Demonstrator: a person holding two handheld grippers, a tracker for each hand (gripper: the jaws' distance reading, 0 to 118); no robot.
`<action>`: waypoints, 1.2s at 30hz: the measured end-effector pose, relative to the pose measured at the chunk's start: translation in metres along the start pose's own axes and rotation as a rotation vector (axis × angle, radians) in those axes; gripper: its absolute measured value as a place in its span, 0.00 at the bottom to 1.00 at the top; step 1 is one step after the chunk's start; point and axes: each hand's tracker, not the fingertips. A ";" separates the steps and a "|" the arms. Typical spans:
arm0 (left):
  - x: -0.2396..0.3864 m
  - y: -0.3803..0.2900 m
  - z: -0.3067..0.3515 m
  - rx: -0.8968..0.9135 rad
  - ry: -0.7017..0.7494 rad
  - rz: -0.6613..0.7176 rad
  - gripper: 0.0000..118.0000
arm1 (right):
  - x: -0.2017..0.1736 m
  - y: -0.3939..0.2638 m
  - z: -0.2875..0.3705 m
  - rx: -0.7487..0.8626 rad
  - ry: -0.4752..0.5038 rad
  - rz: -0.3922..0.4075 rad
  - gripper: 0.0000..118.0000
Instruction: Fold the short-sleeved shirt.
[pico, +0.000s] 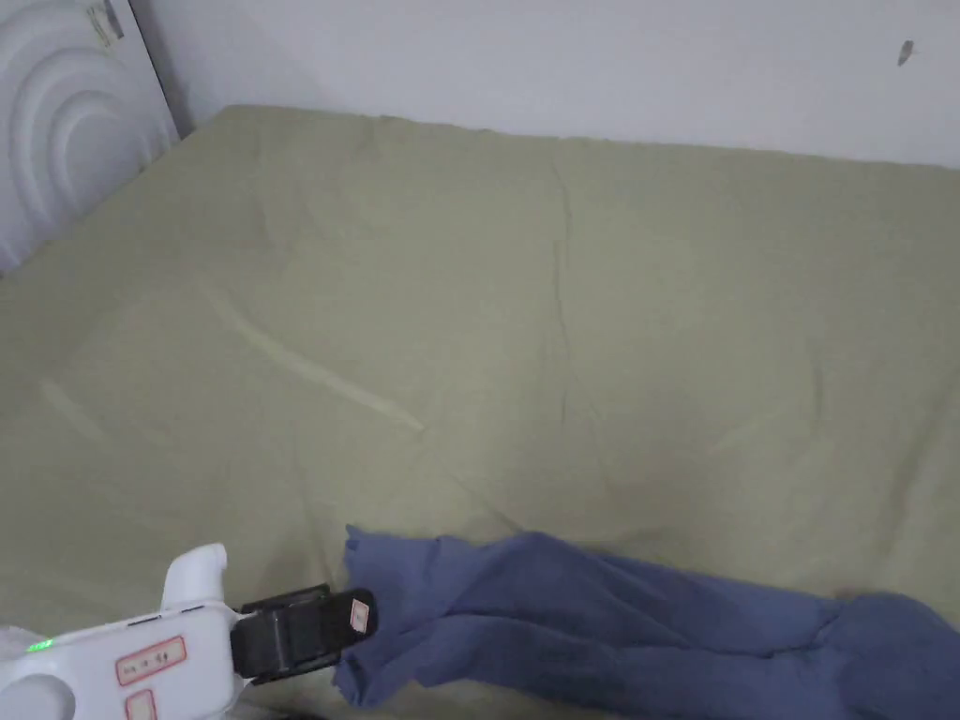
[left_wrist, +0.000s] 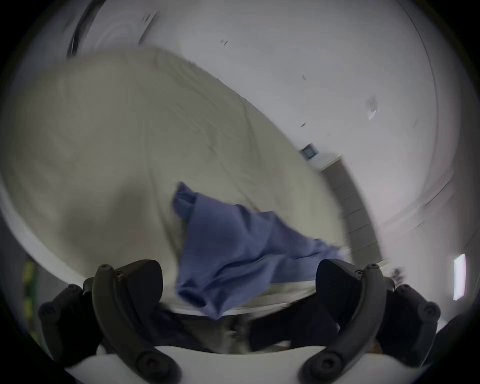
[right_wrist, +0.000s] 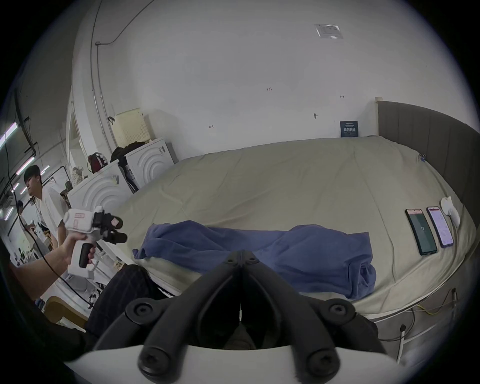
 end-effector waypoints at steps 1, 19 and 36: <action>-0.012 0.012 -0.006 -0.021 -0.047 0.036 1.00 | -0.001 -0.001 0.001 -0.002 -0.005 -0.007 0.00; -0.088 0.049 -0.125 -0.351 -0.519 0.170 1.00 | -0.011 -0.002 -0.002 -0.069 -0.058 -0.065 0.00; -0.021 0.045 -0.096 -0.140 0.019 -0.015 0.12 | -0.010 -0.012 -0.003 -0.073 -0.018 -0.122 0.00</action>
